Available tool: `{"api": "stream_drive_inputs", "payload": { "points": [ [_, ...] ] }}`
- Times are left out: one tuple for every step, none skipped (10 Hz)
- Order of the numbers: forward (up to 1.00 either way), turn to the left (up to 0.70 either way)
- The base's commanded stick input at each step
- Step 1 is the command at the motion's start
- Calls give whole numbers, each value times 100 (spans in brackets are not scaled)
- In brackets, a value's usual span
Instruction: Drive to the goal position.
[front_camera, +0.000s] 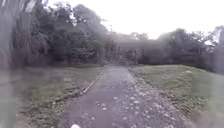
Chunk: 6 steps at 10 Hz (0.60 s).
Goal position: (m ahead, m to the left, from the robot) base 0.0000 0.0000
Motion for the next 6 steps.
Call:
{"api": "stream_drive_inputs", "payload": {
  "points": [
    [50,0],
    [50,0],
    [50,0],
    [50,0],
    [50,0],
    [50,0]
  ]
}}
